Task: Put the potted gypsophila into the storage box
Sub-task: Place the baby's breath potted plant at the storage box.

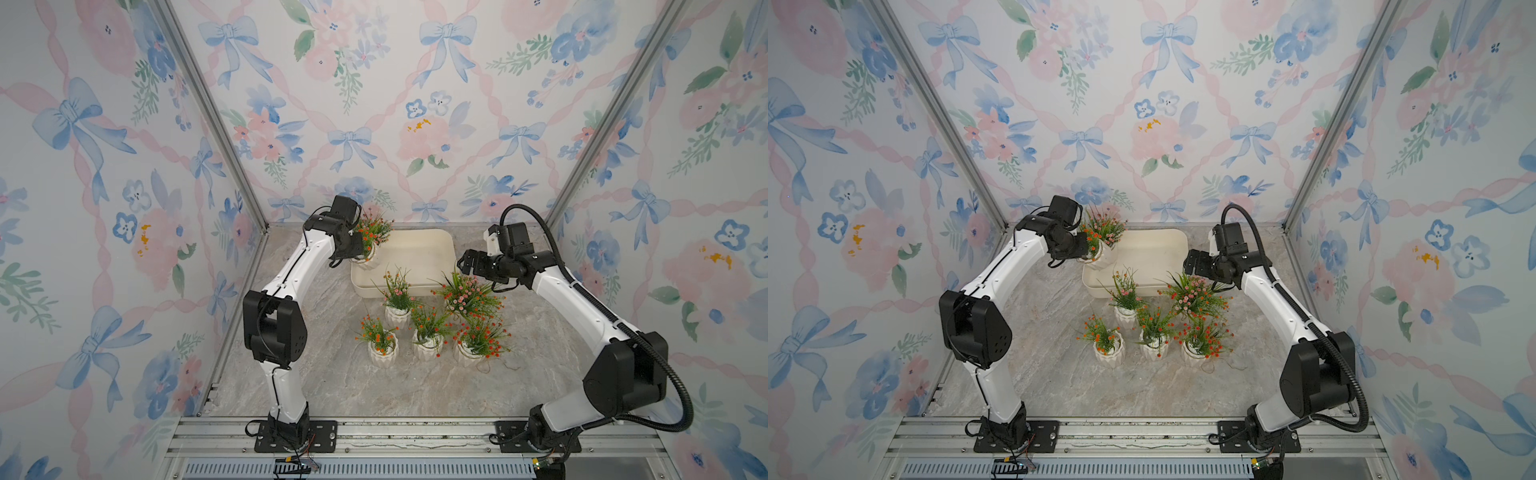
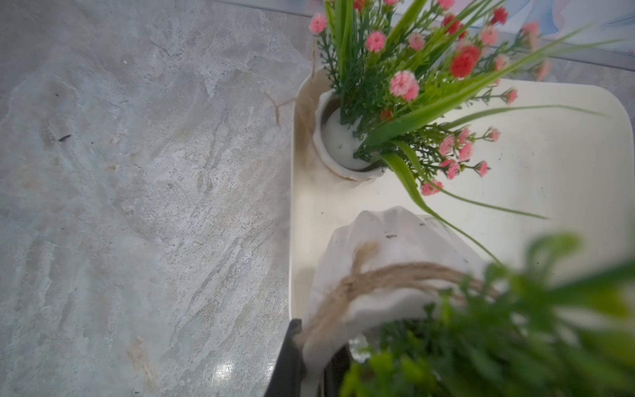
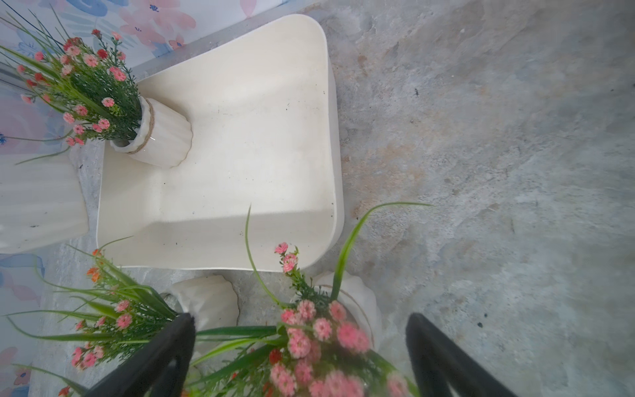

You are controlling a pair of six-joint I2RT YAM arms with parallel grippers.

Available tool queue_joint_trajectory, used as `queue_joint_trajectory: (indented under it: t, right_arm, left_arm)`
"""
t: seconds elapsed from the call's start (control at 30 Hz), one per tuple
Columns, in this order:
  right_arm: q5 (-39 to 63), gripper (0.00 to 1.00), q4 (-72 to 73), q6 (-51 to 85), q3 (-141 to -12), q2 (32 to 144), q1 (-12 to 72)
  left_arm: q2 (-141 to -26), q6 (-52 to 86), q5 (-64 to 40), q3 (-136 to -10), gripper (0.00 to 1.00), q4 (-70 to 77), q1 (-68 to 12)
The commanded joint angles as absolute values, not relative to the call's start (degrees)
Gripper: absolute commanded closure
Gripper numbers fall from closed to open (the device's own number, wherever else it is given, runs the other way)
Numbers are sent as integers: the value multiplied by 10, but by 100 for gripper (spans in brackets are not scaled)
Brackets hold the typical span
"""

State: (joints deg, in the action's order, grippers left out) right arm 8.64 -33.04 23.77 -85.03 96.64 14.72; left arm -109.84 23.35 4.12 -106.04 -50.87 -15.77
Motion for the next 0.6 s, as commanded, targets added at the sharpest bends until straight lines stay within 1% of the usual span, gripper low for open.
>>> queue_joint_trajectory:
  t: [0.0, 0.3, 0.57]
  right_arm:
    - [79, 3, -363, 221, -846, 961, 134]
    - [80, 3, -380, 209, -846, 951, 111]
    - [87, 3, -376, 215, -839, 951, 110]
  left_arm:
    - [-1117, 215, 53, -1091, 100, -500, -161]
    - [-1179, 198, 65, -1118, 100, -499, -176]
    - [-1223, 195, 78, -1150, 100, -499, -190]
